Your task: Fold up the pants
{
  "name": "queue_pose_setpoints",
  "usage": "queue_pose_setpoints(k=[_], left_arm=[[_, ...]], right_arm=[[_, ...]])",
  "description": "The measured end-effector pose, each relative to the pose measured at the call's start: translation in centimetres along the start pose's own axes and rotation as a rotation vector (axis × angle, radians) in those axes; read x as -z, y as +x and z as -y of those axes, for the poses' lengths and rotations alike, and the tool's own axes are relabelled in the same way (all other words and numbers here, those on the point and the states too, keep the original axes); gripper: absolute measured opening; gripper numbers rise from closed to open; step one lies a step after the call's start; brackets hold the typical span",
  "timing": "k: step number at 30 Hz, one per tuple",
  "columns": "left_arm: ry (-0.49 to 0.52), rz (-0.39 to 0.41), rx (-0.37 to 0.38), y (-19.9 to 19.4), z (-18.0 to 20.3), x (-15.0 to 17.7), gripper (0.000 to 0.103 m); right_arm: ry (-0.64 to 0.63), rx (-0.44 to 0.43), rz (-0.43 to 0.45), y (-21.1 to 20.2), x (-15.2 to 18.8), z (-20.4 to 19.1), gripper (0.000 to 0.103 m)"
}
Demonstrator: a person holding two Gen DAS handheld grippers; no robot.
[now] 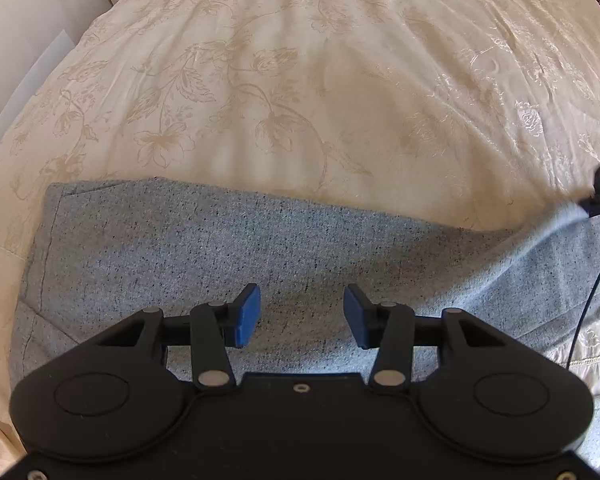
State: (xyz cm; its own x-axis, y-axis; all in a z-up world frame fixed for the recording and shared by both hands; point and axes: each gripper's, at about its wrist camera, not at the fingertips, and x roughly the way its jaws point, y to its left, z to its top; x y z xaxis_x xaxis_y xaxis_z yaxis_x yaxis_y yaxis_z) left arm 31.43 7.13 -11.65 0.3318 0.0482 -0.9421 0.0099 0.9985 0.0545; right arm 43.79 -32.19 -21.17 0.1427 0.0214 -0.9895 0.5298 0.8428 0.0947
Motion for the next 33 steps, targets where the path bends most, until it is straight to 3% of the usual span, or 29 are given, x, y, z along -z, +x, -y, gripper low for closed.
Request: queue_pose_setpoints(k=[5,7,10,15,23,33], left_arm=[[-0.021,-0.01,0.062,1.3,0.8,-2.6,0.054],[-0.033,-0.018,0.094,2.1,1.4,-3.6,0.054],[-0.039,-0.043,0.124,3.7,2.6,-4.5,0.054],[-0.054,-0.129,0.115,6.5,4.4,-4.7,0.054],[-0.071,-0.176,0.026,8.3,5.1,-4.6,0.055],[-0.158,-0.207,-0.084,10.2,0.9,-6.7,0.055]], right_arm=[[-0.053,-0.004,0.067,-3.2,5.4,3.7,0.002],[-0.044,-0.012,0.068,-3.6,6.6,4.6,0.002],[0.027,-0.046,0.039,-4.1,11.1,7.9,0.002],[0.036,-0.041,0.017,-3.4,14.7,8.0,0.002],[0.048,-0.042,-0.004,-2.1,15.4,7.8,0.003],[0.068,-0.087,-0.007,-2.0,15.7,9.2,0.003]])
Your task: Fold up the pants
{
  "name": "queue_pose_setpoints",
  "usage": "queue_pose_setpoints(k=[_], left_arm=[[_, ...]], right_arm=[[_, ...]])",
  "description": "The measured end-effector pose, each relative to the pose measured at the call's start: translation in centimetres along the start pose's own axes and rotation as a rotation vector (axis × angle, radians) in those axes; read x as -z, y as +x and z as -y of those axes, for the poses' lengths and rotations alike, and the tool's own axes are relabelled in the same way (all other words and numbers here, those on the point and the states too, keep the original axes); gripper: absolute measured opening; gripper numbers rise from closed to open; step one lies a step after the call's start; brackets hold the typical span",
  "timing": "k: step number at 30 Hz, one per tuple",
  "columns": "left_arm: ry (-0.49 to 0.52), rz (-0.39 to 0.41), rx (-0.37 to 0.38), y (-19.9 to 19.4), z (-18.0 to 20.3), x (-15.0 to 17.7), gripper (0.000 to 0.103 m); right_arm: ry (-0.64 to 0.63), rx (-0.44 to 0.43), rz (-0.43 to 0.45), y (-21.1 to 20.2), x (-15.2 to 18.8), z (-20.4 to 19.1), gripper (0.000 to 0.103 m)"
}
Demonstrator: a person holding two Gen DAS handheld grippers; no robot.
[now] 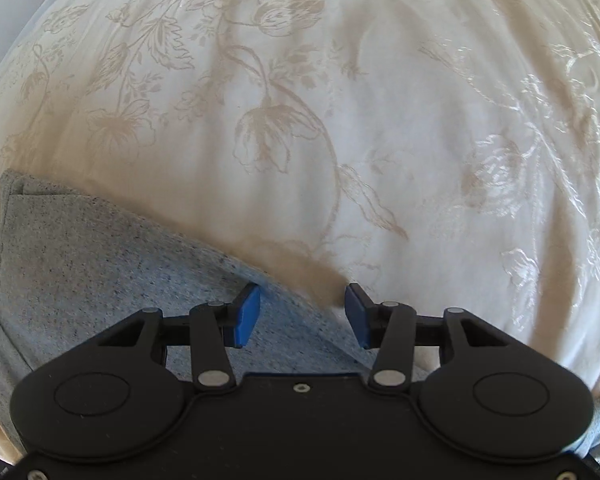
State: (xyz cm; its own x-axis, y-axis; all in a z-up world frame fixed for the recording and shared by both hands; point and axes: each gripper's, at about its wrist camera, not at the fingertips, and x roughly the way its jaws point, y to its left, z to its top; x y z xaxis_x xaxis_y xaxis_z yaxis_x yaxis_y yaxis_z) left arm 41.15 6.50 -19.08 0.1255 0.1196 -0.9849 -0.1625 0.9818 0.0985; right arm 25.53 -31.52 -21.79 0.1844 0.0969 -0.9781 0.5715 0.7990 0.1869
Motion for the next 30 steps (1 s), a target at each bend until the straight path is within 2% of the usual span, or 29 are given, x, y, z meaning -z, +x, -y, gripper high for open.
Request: queue_pose_setpoints(k=[4,8,9,10,12,13,17,20,22,23,24,25,27,30], left_arm=[[-0.04,-0.049,0.008,1.2,-1.6,-1.2,0.056],[-0.027,-0.06,0.025,1.8,-2.0,-1.7,0.053],[-0.021,-0.058,0.029,1.9,-2.1,-1.6,0.05],[-0.015,-0.056,0.026,2.0,-2.1,-1.6,0.036],[-0.01,-0.041,0.013,1.9,-2.6,-1.5,0.015],[-0.017,-0.033,0.024,1.7,-3.0,-1.4,0.01],[-0.039,0.092,0.079,-2.1,-5.1,-0.4,0.005],[0.005,0.262,0.079,-7.0,-5.8,0.9,0.005],[0.008,0.39,0.138,-10.5,-6.9,2.1,0.0],[0.009,0.472,0.19,-12.5,-7.8,3.2,0.0],[0.014,0.528,0.223,-14.0,-8.3,4.4,0.0],[0.033,0.561,0.237,-15.3,-8.5,5.0,0.0],[0.088,0.546,0.211,-15.5,-8.3,6.6,0.0],[0.137,0.455,0.189,-13.0,-8.7,9.2,0.0]], right_arm=[[0.018,-0.017,-0.004,-0.1,-0.4,0.7,0.003],[0.025,-0.026,-0.004,-0.3,-0.4,1.0,0.003],[0.026,-0.025,-0.005,-0.3,-0.3,1.0,0.003],[0.026,-0.025,-0.005,-0.4,-0.4,1.0,0.003],[0.026,-0.025,-0.002,-0.6,-0.5,0.9,0.003],[0.025,-0.025,0.001,-0.8,-0.5,0.8,0.003],[-0.01,-0.047,0.056,-2.7,-1.0,0.1,0.003],[-0.048,-0.117,0.199,-6.9,-1.4,-1.1,0.003],[-0.099,-0.171,0.353,-11.1,-1.0,-2.0,0.003],[-0.12,-0.185,0.404,-12.6,-0.6,-2.2,0.003],[-0.137,-0.204,0.45,-14.1,0.2,-2.2,0.003],[-0.138,-0.216,0.46,-14.8,0.8,-2.0,0.003],[-0.111,-0.223,0.409,-14.5,2.1,-1.2,0.003],[-0.066,-0.162,0.32,-12.2,4.2,0.0,0.003]])
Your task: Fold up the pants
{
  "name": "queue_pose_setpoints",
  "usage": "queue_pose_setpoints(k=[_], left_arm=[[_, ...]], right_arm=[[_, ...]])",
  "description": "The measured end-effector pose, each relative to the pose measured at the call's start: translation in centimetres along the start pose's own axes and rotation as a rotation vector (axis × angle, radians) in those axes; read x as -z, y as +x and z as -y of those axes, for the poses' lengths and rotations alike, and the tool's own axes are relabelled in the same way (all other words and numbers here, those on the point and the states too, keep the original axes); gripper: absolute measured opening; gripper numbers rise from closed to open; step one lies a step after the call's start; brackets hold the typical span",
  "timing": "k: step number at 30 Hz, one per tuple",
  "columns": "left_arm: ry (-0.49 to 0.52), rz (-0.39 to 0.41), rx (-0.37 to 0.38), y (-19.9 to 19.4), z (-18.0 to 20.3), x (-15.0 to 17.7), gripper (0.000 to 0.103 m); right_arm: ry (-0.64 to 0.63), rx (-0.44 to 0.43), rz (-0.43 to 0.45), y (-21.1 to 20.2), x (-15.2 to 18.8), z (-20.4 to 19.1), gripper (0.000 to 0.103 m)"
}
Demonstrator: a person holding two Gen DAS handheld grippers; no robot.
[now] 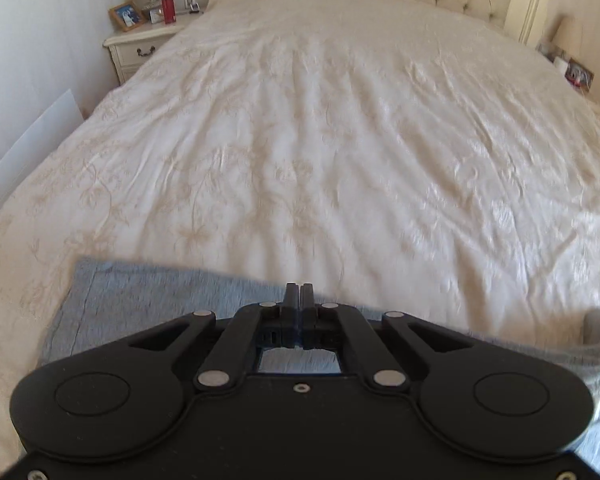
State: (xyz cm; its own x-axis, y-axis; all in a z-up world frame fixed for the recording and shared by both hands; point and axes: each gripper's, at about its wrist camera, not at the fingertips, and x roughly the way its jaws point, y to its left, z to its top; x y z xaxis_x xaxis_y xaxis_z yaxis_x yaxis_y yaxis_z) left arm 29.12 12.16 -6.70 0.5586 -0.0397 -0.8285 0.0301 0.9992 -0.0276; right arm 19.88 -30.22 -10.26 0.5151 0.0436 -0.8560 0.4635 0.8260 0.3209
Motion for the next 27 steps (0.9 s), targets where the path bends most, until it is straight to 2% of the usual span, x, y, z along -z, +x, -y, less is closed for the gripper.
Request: queue_pose_setpoints(k=[4,7,9,11,13,15,20,27], left_arm=[[-0.031,-0.131,0.051,0.9,0.1,3.5,0.001],[-0.03,-0.165,0.078,0.9,0.3,4.8,0.005],[-0.046,-0.185,0.129,1.5,0.3,4.3,0.009],[-0.078,-0.202,0.168,2.2,0.3,3.1,0.018],[-0.12,-0.206,0.174,3.2,0.3,1.6,0.043],[-0.155,-0.205,0.167,4.1,0.1,0.1,0.052],[-0.21,-0.279,0.14,7.3,-0.2,-2.3,0.054],[-0.309,-0.408,0.076,12.0,-1.2,-2.5,0.054]], right_arm=[[0.078,0.036,-0.086,0.7,3.4,1.5,0.003],[0.056,0.058,-0.12,0.9,5.5,1.8,0.003],[0.049,0.068,-0.132,1.1,6.3,1.7,0.003],[0.044,0.079,-0.136,1.5,6.8,1.5,0.003],[0.039,0.084,-0.136,1.7,7.0,1.4,0.003],[0.035,0.085,-0.137,1.8,6.8,1.3,0.003],[0.048,0.077,-0.135,1.9,6.2,1.4,0.003],[0.057,0.059,-0.149,2.0,5.8,1.9,0.003]])
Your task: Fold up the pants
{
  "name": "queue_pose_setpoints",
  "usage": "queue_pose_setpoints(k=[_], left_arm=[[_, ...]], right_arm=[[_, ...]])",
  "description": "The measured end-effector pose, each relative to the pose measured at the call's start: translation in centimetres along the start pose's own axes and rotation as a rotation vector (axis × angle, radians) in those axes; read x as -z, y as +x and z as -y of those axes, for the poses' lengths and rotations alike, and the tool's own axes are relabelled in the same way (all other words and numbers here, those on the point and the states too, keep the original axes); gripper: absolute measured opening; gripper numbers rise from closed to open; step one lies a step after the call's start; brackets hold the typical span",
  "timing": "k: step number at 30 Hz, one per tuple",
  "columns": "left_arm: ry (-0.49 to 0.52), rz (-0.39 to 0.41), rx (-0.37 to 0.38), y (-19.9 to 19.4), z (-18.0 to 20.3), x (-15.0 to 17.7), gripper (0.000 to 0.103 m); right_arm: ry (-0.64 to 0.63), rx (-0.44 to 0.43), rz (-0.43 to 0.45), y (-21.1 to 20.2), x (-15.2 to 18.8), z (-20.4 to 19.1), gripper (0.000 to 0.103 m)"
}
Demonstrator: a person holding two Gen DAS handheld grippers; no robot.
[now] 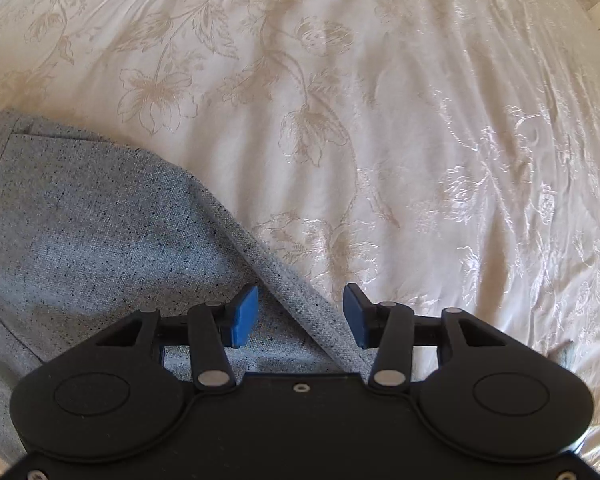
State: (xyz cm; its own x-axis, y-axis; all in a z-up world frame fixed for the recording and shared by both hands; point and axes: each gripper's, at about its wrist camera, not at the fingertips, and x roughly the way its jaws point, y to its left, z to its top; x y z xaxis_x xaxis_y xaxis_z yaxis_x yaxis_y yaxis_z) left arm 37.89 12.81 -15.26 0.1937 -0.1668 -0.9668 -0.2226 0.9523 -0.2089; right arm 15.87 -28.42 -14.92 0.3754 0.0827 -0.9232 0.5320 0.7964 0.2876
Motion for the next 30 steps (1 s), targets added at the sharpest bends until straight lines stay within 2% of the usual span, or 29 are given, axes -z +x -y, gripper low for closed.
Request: queue_pose_setpoints(k=[4,5,6,7,8,11,15,18,21,24,26,30], left_arm=[[0.009,-0.038,-0.057,1.9,0.5,-0.4,0.053],[0.007,-0.055,-0.052,2.4,0.6,-0.5,0.052],[0.004,-0.075,-0.034,3.0,0.7,-0.5,0.046],[0.001,-0.09,-0.015,3.4,0.8,-0.4,0.01],[-0.009,-0.096,-0.012,3.6,0.9,-0.3,0.005],[-0.002,0.015,-0.001,1.4,1.3,0.8,0.004],[0.142,0.196,-0.052,-5.0,2.5,3.8,0.004],[0.152,0.266,-0.04,-9.5,1.5,6.7,0.004],[0.085,0.283,-0.024,-12.4,-0.4,10.1,0.004],[0.046,0.275,-0.061,-13.1,-1.9,13.8,0.004],[0.031,0.24,-0.087,-12.2,-3.0,16.5,0.004],[0.0,0.11,-0.135,-7.9,-4.8,19.9,0.004]], right_arm=[[-0.001,-0.007,-0.014,0.2,-0.2,0.2,0.003],[-0.005,-0.008,-0.019,0.2,-0.3,0.1,0.003],[-0.011,-0.01,-0.023,0.2,-0.3,0.1,0.003],[-0.018,-0.011,-0.027,0.3,-0.4,0.0,0.003],[-0.024,-0.015,-0.031,0.3,-0.4,0.0,0.003],[-0.045,-0.028,-0.032,0.1,-0.7,-0.2,0.003],[-0.092,-0.06,-0.014,-0.8,-1.1,-0.6,0.003],[-0.155,-0.063,0.007,-2.0,-0.9,-0.9,0.003],[-0.207,-0.069,0.014,-3.3,-0.3,-0.7,0.003],[-0.25,-0.078,0.002,-4.2,0.8,-0.1,0.003],[-0.287,-0.064,-0.014,-4.3,1.8,0.3,0.003],[-0.321,-0.015,-0.056,-2.7,4.1,1.2,0.003]])
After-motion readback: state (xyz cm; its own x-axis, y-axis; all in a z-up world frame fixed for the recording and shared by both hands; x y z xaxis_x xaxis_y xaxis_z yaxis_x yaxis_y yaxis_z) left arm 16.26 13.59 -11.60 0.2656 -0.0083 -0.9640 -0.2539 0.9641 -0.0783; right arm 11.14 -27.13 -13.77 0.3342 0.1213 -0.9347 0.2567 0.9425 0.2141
